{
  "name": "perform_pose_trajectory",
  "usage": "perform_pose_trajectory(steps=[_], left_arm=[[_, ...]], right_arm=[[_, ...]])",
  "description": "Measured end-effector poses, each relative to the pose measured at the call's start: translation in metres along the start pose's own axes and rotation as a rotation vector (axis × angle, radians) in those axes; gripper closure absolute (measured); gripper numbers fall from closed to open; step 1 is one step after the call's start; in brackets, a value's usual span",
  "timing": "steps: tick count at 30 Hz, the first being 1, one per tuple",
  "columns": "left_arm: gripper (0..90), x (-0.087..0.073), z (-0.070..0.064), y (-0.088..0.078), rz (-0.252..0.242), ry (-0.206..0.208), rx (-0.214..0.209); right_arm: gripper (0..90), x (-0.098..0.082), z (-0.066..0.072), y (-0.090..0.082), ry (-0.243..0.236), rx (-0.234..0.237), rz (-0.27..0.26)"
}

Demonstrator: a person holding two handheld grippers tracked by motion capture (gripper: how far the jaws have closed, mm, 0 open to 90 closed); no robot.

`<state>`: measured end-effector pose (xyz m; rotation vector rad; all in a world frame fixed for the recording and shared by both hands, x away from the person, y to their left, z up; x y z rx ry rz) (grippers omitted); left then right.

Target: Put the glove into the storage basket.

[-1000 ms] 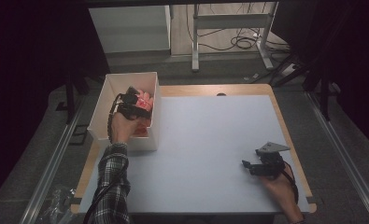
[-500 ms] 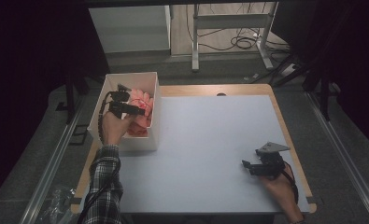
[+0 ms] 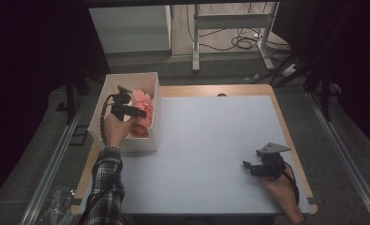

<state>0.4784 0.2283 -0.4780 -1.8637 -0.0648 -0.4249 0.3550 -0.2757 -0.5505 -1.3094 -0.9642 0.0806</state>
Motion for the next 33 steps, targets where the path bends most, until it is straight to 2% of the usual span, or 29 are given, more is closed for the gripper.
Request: perform_pose_trajectory(steps=[2, 5, 10, 16, 21, 29, 33], left_arm=[[32.3, -0.001, -0.001, -0.002, -0.013, 0.012, 0.035], [25.6, -0.003, 0.000, -0.006, -0.037, 0.014, 0.064], [16.5, -0.007, 0.000, -0.015, -0.083, 0.021, 0.076], [7.1, -0.016, -0.003, -0.027, -0.144, 0.032, 0.072], [4.8, -0.028, -0.008, -0.039, -0.174, 0.065, 0.079], [3.0, -0.042, -0.018, -0.050, -0.182, 0.127, 0.100], [2.6, -0.048, -0.021, -0.053, -0.193, 0.150, 0.093]], right_arm=[[24.7, 0.000, 0.000, 0.000, 0.000, 0.000, 0.000], [24.7, 0.000, 0.000, 0.000, 0.000, 0.000, 0.000], [24.7, 0.000, 0.000, 0.000, 0.000, 0.000, 0.000], [24.7, 0.000, 0.000, 0.000, 0.001, 0.000, 0.000], [24.4, 0.000, 0.000, 0.000, 0.001, -0.001, 0.000], [24.2, 0.000, 0.000, 0.000, 0.001, -0.002, 0.001], [24.1, 0.000, 0.000, 0.000, 0.001, -0.003, 0.001]])
Point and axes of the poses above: each handheld gripper's, and its own axes: y roughly forward along the jaws, x roughly out of its top, z roughly to its left, the point moved 3 cm from there along y, roughly forward along the jaws, and after that the axes turned 14 degrees about z, right-handed, at the moved point
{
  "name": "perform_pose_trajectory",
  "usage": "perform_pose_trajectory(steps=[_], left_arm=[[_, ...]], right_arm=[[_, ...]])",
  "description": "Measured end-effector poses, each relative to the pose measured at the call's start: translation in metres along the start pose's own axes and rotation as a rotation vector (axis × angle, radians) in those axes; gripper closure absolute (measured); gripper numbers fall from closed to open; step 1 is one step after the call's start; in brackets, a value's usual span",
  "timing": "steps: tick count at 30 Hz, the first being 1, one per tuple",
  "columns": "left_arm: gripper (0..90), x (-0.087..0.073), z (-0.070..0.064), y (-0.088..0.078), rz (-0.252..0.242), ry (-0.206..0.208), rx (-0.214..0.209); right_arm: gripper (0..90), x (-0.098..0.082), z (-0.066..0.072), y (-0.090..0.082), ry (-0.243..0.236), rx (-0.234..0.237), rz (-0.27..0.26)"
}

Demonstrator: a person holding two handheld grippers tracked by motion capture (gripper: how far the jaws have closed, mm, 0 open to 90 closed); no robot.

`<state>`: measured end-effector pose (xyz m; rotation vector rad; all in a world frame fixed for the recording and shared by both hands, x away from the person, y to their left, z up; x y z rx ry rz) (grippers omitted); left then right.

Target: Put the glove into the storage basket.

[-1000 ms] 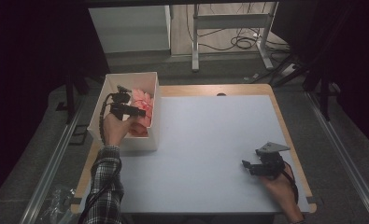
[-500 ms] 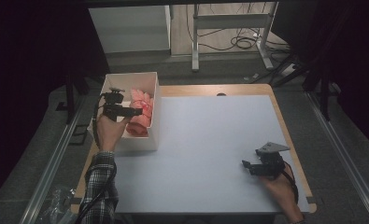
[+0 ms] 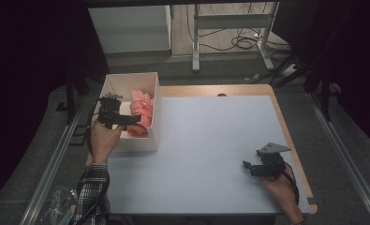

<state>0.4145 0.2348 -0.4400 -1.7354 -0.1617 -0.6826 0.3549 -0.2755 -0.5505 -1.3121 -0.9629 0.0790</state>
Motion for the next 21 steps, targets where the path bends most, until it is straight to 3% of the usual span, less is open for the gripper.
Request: perform_pose_trajectory(steps=[10, 21], left_arm=[[1.0, -0.016, -0.014, -0.011, -0.049, 0.070, -0.005], [0.0, -0.036, -0.034, -0.018, -0.059, 0.135, -0.032]], right_arm=[[23.8, 0.000, 0.000, 0.000, -0.001, -0.002, 0.002], [23.5, 0.000, 0.000, 0.000, 0.000, -0.002, 0.002]])
Point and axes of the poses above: each handheld gripper's, and its own axes: y roughly forward along the jaws, x roughly out of its top, z roughly to its left, the point moved 3 cm from there along y, roughly forward along the jaws, and after that the axes turned 14 degrees about z, right-handed, at the moved point
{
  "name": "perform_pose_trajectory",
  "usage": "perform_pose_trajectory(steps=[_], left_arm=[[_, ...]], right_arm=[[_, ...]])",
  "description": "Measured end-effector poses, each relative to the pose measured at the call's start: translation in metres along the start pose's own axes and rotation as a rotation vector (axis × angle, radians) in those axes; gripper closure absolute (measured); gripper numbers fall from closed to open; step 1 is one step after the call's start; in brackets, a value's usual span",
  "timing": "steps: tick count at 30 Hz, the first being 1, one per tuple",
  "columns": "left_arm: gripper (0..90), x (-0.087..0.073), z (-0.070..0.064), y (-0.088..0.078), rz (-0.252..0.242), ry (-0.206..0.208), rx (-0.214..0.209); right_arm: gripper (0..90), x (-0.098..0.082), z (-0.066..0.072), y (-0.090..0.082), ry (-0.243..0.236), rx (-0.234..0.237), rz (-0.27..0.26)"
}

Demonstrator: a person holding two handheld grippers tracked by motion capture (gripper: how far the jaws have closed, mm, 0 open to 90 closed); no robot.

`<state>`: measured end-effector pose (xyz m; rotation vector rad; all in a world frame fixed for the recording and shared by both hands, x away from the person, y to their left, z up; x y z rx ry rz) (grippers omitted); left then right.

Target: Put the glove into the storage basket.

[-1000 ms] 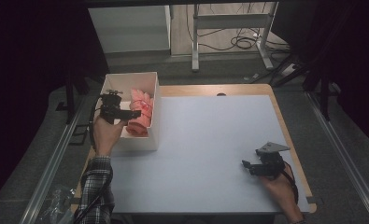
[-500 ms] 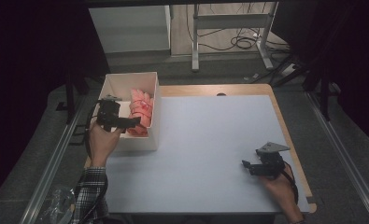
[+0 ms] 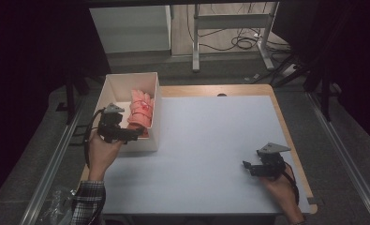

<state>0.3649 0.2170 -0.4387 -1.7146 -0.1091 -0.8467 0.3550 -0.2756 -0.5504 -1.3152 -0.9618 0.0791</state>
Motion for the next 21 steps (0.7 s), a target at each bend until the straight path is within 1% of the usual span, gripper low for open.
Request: perform_pose_trajectory(steps=[10, 16, 19, 21], left_arm=[[0.0, -0.020, -0.022, -0.003, -0.001, 0.050, -0.030], [0.0, -0.033, -0.035, 0.001, -0.002, 0.072, -0.050], [0.0, -0.038, -0.043, 0.003, -0.010, 0.089, -0.069], [0.0, -0.040, -0.049, 0.004, -0.014, 0.105, -0.075]], right_arm=[[23.4, 0.000, 0.000, 0.000, 0.003, 0.000, 0.001], [23.3, 0.000, 0.000, 0.000, 0.002, -0.001, 0.001], [23.2, 0.000, 0.000, 0.000, 0.002, -0.001, 0.001], [23.2, 0.000, 0.000, 0.000, 0.002, -0.002, 0.001]])
Point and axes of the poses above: each handheld gripper's, and its own axes: y roughly forward along the jaws, x roughly out of its top, z roughly to its left, the point moved 3 cm from there along y, roughly forward along the jaws, and after that the axes turned 14 degrees about z, right-handed, at the moved point
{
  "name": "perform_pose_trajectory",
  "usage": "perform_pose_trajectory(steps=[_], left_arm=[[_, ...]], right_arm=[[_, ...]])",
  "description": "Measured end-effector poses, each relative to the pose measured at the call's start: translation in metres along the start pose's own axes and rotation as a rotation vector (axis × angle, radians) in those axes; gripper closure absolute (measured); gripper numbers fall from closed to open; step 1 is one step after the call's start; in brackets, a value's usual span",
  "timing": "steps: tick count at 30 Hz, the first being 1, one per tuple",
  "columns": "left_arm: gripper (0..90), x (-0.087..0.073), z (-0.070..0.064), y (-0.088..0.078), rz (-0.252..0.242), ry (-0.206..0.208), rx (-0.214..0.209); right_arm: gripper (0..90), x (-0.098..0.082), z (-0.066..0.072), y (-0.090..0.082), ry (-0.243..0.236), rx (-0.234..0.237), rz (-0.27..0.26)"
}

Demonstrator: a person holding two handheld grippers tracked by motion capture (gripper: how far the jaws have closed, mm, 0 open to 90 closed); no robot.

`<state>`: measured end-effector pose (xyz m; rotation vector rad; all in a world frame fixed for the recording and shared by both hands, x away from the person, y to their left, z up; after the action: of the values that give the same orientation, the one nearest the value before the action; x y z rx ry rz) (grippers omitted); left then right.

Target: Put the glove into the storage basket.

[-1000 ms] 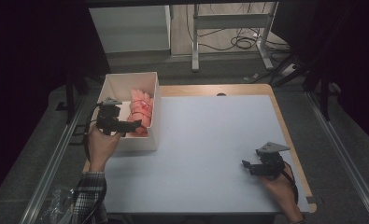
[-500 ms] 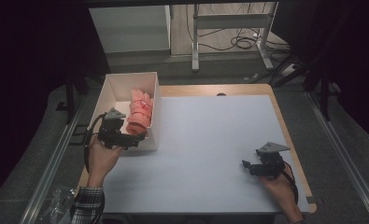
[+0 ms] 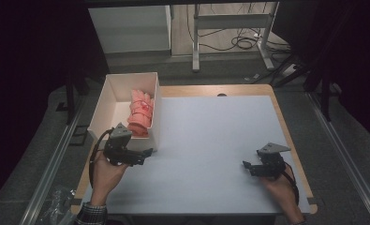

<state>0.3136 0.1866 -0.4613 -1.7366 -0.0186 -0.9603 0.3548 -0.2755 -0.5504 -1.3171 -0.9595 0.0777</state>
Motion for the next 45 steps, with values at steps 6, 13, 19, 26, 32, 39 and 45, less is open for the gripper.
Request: perform_pose_trajectory(steps=[6, 13, 19, 26, 32, 39, 45], left_arm=[[0.0, 0.001, -0.017, 0.004, -0.018, 0.031, -0.031], [0.0, 0.005, -0.033, 0.016, -0.018, 0.071, -0.064], [0.0, 0.009, -0.045, 0.028, -0.023, 0.091, -0.093], [0.0, 0.017, -0.056, 0.041, -0.017, 0.117, -0.119], [0.0, 0.023, -0.065, 0.053, -0.017, 0.135, -0.133], [0.0, 0.027, -0.072, 0.067, -0.012, 0.153, -0.137], [0.1, 0.023, -0.074, 0.081, 0.001, 0.159, -0.139]], right_arm=[[23.1, 0.000, 0.000, 0.000, 0.001, 0.000, 0.000], [23.1, 0.000, 0.000, 0.000, 0.000, 0.000, 0.000], [23.1, 0.000, 0.000, 0.000, 0.000, 0.000, 0.000], [23.1, 0.000, 0.000, 0.000, 0.000, 0.000, 0.000], [23.1, 0.000, 0.000, 0.000, 0.000, 0.000, 0.000], [23.1, 0.000, 0.000, 0.000, 0.000, 0.000, 0.000], [23.1, 0.000, 0.000, 0.000, 0.000, 0.000, 0.000]])
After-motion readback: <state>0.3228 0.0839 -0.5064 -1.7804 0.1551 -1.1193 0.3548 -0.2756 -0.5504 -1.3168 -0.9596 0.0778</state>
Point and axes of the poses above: each handheld gripper's, and its own axes: y roughly forward along the jaws, x roughly out of its top, z roughly to its left, the point moved 3 cm from there along y, roughly forward along the jaws, and after that the axes turned 14 degrees about z, right-handed, at the moved point
